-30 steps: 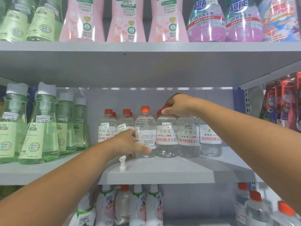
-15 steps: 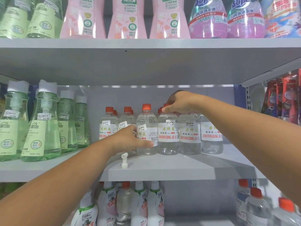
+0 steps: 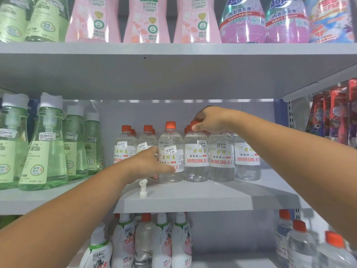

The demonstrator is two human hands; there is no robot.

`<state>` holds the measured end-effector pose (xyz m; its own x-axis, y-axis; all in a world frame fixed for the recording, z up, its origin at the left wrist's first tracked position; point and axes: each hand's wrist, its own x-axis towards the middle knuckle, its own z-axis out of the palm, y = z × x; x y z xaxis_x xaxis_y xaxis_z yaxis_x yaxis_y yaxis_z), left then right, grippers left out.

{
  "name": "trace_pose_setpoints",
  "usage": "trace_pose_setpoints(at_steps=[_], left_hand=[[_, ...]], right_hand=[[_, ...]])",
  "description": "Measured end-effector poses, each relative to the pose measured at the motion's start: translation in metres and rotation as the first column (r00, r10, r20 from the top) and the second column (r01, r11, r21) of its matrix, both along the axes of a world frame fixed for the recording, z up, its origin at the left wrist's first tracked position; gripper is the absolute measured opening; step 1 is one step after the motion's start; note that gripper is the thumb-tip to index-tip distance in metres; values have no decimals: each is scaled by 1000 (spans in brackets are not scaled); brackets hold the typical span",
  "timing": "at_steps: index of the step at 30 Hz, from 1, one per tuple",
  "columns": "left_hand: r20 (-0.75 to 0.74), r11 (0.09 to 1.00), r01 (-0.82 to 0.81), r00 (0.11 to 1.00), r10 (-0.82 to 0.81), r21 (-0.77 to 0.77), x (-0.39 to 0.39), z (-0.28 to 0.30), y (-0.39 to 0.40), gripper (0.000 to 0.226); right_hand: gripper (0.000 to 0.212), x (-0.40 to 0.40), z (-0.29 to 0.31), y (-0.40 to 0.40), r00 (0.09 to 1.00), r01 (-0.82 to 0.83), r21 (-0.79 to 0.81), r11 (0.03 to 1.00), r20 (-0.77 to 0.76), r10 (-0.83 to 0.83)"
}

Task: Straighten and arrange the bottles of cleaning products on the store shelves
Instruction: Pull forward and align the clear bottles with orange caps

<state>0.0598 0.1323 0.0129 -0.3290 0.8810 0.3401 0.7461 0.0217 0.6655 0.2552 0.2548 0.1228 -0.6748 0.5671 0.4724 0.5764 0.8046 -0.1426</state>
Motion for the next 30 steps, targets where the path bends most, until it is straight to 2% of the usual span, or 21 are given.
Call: trace_pose_setpoints(at_steps=[3, 16, 18, 20, 23, 26, 28, 30], left_hand=[[15, 999, -19, 1000, 19, 30, 0, -1, 0, 63], [90, 1000, 15, 996, -14, -11, -2, -2, 0, 49], [125, 999, 35, 992, -30, -37, 1, 1, -2, 51], [165, 1000, 15, 986, -11, -19, 3, 5, -6, 64], [195, 980, -143, 974, 114, 141, 9, 6, -30, 85], [148, 915, -268, 961, 233, 301, 26, -6, -73, 89], [116, 873, -314, 949, 293, 372, 40, -21, -110, 87], [151, 814, -352, 936, 320, 462, 44, -41, -149, 78]], right_hand=[[33, -1, 0, 3, 1000, -9, 10, 1000, 5, 9], [45, -1, -16, 13, 995, -37, 44, 998, -92, 41], [51, 2, -25, 11, 989, -35, 85, 996, -138, 47], [63, 7, -35, 8, 965, -46, 110, 993, -252, 73], [72, 18, -57, -11, 882, -106, 135, 985, -445, 156], [74, 35, -91, -50, 740, -295, 71, 953, -614, 275], [73, 42, -120, -82, 625, -478, 18, 878, -695, 355], [67, 41, -151, -117, 489, -646, -18, 763, -777, 396]])
